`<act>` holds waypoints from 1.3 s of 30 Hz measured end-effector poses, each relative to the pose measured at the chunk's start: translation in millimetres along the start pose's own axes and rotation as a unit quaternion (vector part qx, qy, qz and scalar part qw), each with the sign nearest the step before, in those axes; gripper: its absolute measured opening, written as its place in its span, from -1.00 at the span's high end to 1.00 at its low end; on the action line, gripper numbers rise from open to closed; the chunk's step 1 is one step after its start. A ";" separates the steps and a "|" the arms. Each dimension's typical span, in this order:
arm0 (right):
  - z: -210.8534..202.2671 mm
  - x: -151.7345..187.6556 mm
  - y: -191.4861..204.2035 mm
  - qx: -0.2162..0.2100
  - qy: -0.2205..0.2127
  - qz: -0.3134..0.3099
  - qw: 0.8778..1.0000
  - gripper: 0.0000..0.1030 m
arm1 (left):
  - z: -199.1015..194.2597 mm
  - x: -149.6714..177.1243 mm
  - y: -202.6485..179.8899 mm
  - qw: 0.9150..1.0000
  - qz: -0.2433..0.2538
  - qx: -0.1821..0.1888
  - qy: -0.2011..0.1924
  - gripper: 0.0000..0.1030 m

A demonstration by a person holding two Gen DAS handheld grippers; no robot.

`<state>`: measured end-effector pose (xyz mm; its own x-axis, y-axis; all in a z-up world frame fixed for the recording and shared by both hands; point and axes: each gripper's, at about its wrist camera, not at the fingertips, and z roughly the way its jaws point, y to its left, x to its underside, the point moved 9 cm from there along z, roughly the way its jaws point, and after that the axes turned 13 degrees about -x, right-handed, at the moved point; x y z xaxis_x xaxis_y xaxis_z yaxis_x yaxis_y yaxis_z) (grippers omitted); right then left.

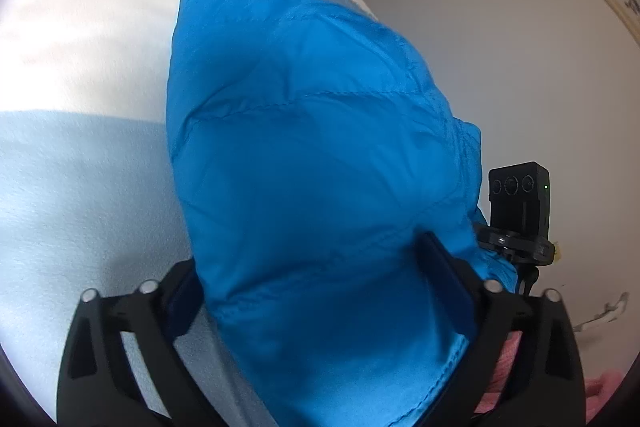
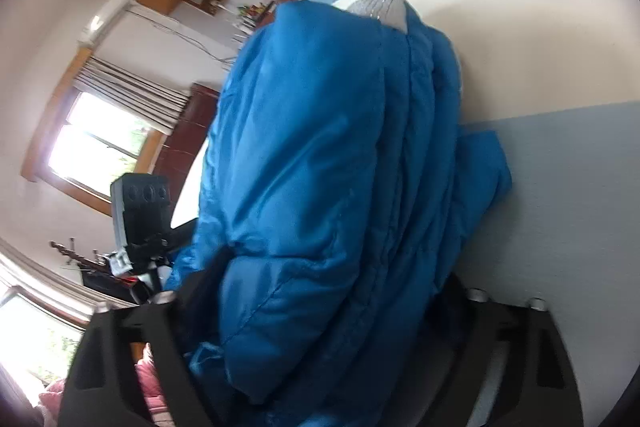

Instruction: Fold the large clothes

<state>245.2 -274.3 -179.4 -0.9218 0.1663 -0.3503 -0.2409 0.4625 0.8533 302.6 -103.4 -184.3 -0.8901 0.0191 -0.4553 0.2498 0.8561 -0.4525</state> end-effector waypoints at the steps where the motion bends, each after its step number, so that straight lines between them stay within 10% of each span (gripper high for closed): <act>1: -1.2 0.0 0.8 -0.007 -0.004 -0.002 1.000 -0.36 | -0.9 0.5 -2.7 1.000 0.005 -0.005 -0.006 -0.69; 39: 18.0 -49.8 57.1 0.018 0.008 -0.153 0.988 -0.08 | -43.5 -54.1 -5.8 0.990 0.053 -0.074 -0.105 -0.48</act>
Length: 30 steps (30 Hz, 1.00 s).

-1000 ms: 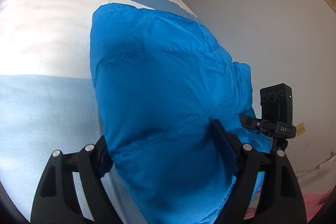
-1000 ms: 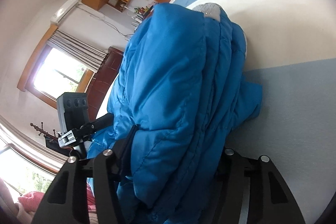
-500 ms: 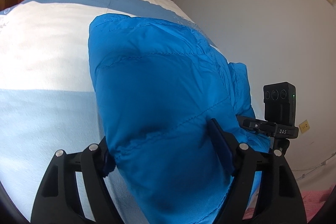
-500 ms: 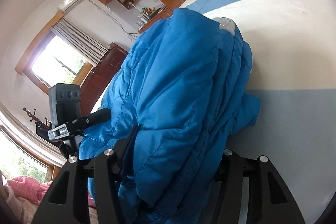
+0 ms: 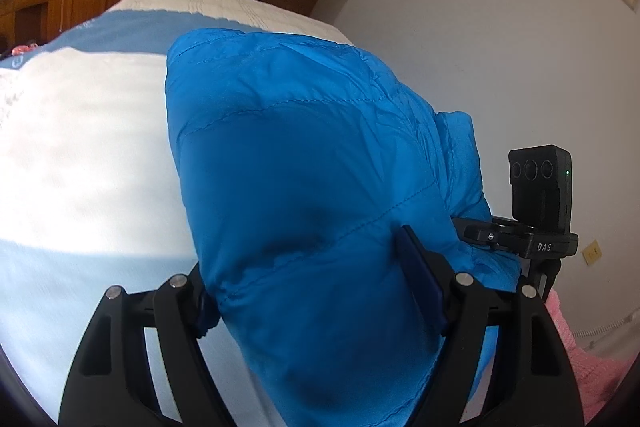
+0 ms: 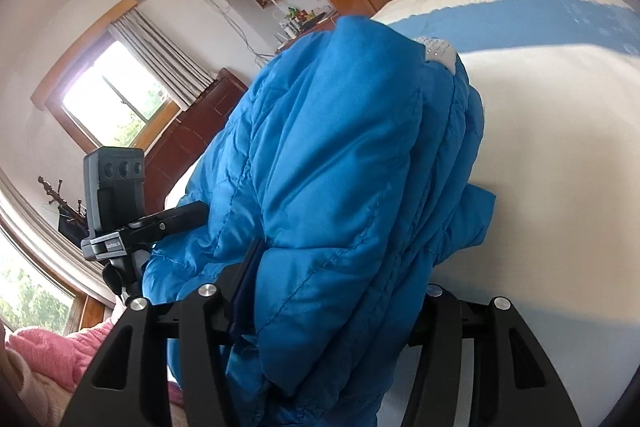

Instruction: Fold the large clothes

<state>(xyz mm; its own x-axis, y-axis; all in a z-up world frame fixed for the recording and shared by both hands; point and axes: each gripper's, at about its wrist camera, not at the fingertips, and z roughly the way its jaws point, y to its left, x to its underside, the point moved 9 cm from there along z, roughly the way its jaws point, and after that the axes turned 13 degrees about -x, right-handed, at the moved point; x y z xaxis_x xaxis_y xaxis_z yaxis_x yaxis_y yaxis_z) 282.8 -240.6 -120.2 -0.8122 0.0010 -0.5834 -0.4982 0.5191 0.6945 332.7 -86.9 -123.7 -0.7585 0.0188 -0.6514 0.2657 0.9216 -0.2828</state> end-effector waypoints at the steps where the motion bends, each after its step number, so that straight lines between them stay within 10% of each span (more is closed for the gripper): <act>1: 6.0 -9.7 -2.0 -0.002 0.003 -0.002 1.000 -0.08 | 2.1 -7.9 5.8 1.000 -0.004 -0.004 -0.005 -0.48; 13: 73.8 -88.1 -32.6 -0.024 0.031 -0.017 0.999 -0.08 | 15.4 -50.6 45.7 0.998 -0.052 -0.029 -0.030 -0.48; 30: 94.7 -70.8 -89.1 -0.009 0.047 0.053 0.997 -0.33 | 71.6 -40.4 99.1 0.994 -0.100 -0.039 0.019 -0.66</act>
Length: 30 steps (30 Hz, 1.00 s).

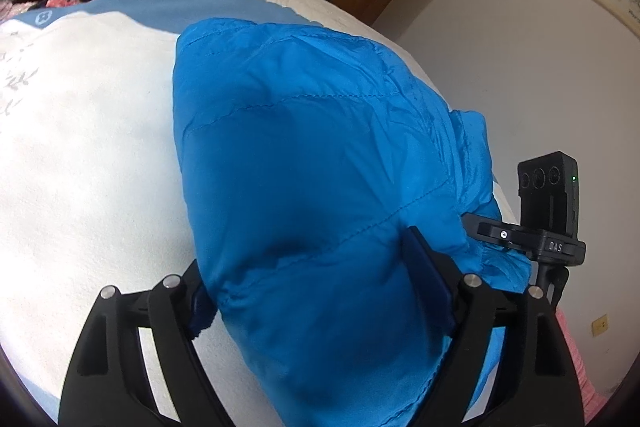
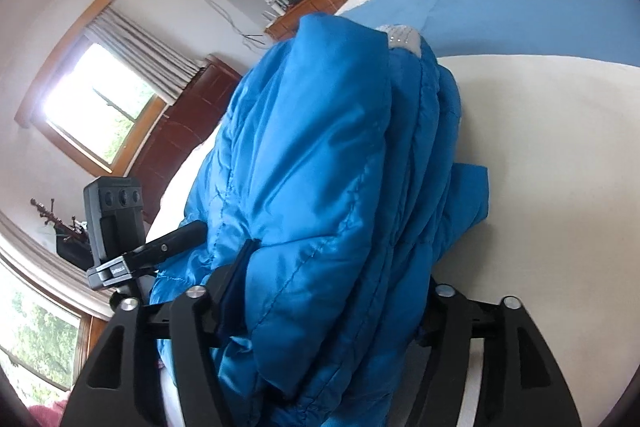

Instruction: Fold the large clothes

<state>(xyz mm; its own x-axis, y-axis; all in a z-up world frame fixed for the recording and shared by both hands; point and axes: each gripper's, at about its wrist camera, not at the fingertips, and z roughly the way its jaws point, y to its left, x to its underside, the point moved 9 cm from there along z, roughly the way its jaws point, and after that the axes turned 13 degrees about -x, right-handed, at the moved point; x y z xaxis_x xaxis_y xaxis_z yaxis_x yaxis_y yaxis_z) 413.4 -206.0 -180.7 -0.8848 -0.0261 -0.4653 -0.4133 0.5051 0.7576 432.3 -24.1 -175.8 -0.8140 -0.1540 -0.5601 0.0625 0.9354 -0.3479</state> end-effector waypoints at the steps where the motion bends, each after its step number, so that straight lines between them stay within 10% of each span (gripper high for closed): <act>1: -3.9 0.9 0.6 0.004 0.000 0.003 1.000 -0.36 | 0.5 -1.8 0.9 1.000 -0.003 -0.005 0.003 -0.69; 12: -73.0 32.2 35.4 0.088 -0.036 -0.026 0.995 -0.69 | -66.3 17.1 4.2 0.992 0.013 -0.121 -0.044 -0.81; 18: -99.2 70.8 72.2 0.152 -0.043 -0.050 0.986 -0.84 | -110.4 48.8 -2.3 0.972 0.016 -0.224 -0.071 -0.88; 30: -105.6 110.4 134.4 0.225 -0.057 -0.096 0.968 -0.92 | -161.9 88.6 -31.6 0.962 0.023 -0.249 -0.112 -0.88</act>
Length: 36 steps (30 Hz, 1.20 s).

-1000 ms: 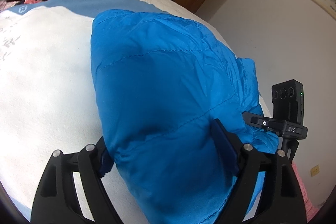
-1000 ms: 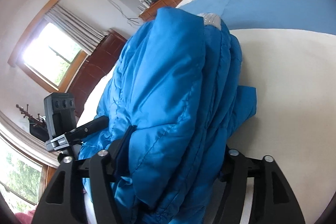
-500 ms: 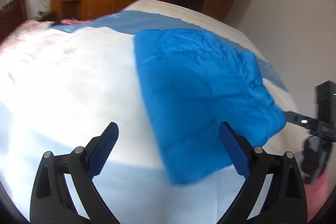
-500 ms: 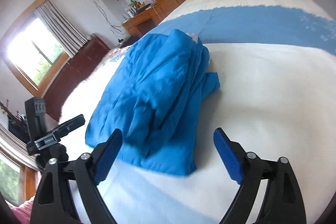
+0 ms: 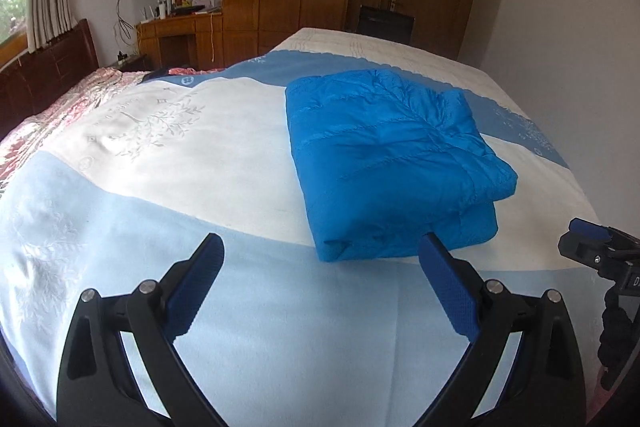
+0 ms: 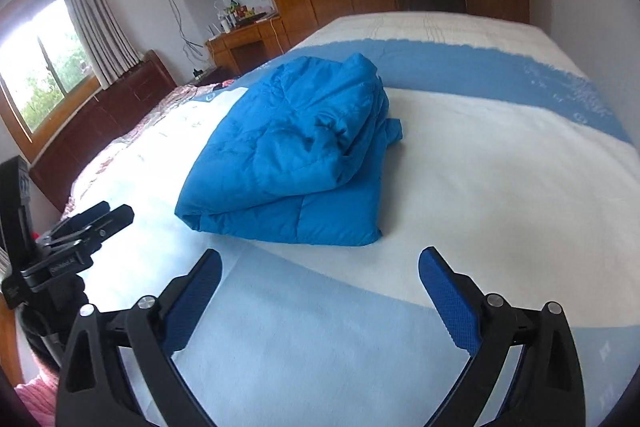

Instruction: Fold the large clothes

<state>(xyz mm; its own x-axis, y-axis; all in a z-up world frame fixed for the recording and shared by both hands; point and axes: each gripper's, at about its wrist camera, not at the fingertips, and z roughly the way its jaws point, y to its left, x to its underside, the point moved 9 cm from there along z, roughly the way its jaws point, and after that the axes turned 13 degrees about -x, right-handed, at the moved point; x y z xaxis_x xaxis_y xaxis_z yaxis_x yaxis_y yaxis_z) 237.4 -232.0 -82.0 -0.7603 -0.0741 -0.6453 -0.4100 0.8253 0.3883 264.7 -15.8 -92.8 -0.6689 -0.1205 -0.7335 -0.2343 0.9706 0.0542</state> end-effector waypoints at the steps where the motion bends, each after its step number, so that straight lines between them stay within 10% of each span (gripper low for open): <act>1: -3.4 0.9 2.9 0.009 -0.004 -0.006 1.000 -0.92 | -4.5 1.2 0.6 1.000 0.000 -0.002 -0.003 -0.88; 36: -34.3 19.8 27.2 0.033 -0.023 -0.046 0.998 -0.92 | -59.6 25.8 -2.5 0.999 0.025 -0.033 -0.034 -0.88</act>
<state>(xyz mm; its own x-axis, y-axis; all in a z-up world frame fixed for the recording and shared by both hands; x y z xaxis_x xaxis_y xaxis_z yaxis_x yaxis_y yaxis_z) 193.9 -230.2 -61.6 -0.6965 -0.1268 -0.7063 -0.4415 0.8516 0.2825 206.1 -33.7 -71.5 -0.6317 -0.0548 -0.7733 -0.2494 0.9588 0.1358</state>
